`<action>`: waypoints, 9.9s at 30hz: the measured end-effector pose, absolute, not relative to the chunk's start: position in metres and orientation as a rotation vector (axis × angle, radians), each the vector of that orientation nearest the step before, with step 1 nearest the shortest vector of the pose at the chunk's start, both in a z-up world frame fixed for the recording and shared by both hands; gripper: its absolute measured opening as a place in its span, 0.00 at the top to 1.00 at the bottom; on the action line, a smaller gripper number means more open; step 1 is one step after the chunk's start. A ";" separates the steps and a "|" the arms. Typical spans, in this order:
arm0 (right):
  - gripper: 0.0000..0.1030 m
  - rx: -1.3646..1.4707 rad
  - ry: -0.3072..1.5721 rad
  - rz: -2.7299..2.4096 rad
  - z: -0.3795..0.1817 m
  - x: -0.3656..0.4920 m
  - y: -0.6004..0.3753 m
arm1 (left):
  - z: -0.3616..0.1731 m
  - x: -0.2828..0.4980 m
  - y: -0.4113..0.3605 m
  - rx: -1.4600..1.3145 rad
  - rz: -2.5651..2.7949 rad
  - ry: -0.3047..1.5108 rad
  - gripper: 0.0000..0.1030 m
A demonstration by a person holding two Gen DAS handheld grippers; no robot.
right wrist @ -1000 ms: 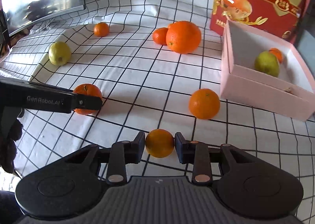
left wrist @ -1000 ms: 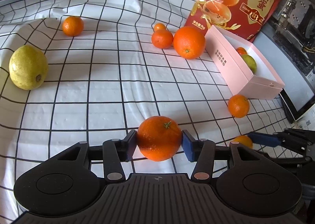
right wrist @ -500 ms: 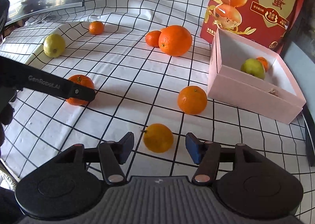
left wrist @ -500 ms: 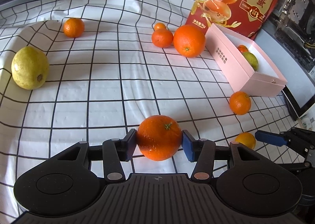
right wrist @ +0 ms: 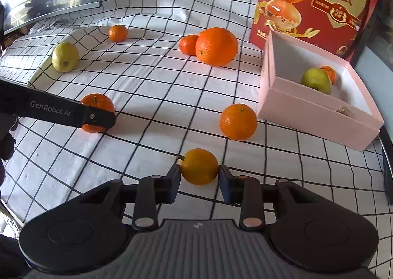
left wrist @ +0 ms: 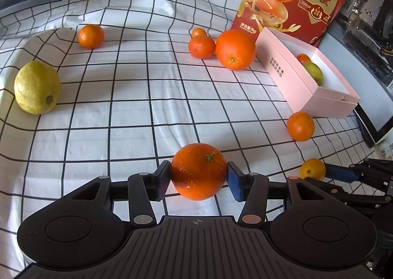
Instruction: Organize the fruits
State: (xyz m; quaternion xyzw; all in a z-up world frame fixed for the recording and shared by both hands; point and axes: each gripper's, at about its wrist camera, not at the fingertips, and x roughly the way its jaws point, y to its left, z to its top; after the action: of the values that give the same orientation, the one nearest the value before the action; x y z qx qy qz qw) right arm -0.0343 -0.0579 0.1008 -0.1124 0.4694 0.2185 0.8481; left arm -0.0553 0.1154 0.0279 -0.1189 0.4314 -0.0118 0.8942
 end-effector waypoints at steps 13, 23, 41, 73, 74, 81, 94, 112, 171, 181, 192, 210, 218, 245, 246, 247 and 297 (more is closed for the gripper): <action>0.68 -0.176 0.977 0.316 0.107 -0.022 -0.110 | 0.030 -0.045 0.055 -0.194 -0.253 0.935 0.48; 0.68 -0.113 0.897 0.212 0.132 0.025 -0.169 | 0.082 0.030 0.012 -0.215 -0.366 0.795 0.48; 0.68 -0.145 0.822 0.256 0.157 0.163 -0.198 | 0.150 0.212 -0.060 -0.040 -0.368 0.748 0.48; 0.36 -0.124 0.874 0.180 0.122 0.129 -0.174 | 0.149 0.193 -0.011 -0.111 -0.296 0.690 0.50; 0.36 -0.117 0.865 0.178 0.124 0.124 -0.174 | 0.149 0.187 -0.001 -0.135 -0.279 0.680 0.50; 0.29 -0.089 0.786 0.186 0.135 0.092 -0.162 | 0.122 0.123 0.086 -0.203 -0.114 0.651 0.50; 0.28 -0.040 0.896 0.274 0.119 0.026 -0.111 | 0.091 0.031 0.255 -0.389 0.332 0.587 0.51; 0.28 -0.035 1.051 0.306 0.084 0.004 -0.088 | 0.060 0.091 0.266 -0.138 0.280 0.762 0.50; 0.54 -0.269 0.857 0.642 0.086 0.023 0.015 | 0.041 -0.038 0.184 -0.386 0.078 0.813 0.79; 0.59 -0.238 0.855 0.632 0.082 0.034 0.022 | 0.065 0.040 0.174 -0.290 -0.028 0.786 0.79; 0.59 -0.194 0.897 0.601 0.091 0.014 -0.006 | 0.065 0.222 0.147 -0.132 -0.097 0.965 0.78; 0.59 -0.177 0.920 0.558 0.086 0.010 -0.011 | 0.039 0.252 0.105 0.006 -0.133 1.003 0.69; 0.56 -0.200 0.928 0.552 0.083 0.012 -0.008 | 0.068 0.171 0.145 -0.145 -0.143 0.892 0.69; 0.55 -0.218 0.880 0.620 0.100 0.005 -0.016 | 0.046 -0.065 0.106 -0.265 -0.036 1.010 0.69; 0.55 -0.226 0.871 0.613 0.104 -0.001 -0.022 | 0.046 -0.064 0.098 -0.257 -0.055 1.013 0.69; 0.55 -0.230 0.868 0.600 0.107 -0.005 -0.030 | 0.047 -0.063 0.089 -0.250 -0.084 1.014 0.69; 0.55 -0.109 0.788 0.219 0.157 0.139 -0.212 | 0.106 0.149 -0.025 -0.316 -0.329 0.781 0.69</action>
State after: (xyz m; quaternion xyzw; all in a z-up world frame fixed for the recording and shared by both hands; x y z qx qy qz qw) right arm 0.1391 -0.2123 0.1575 -0.0528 0.3830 0.1064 0.9161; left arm 0.1494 -0.0248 0.1061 -0.1528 0.3775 -0.1588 0.8994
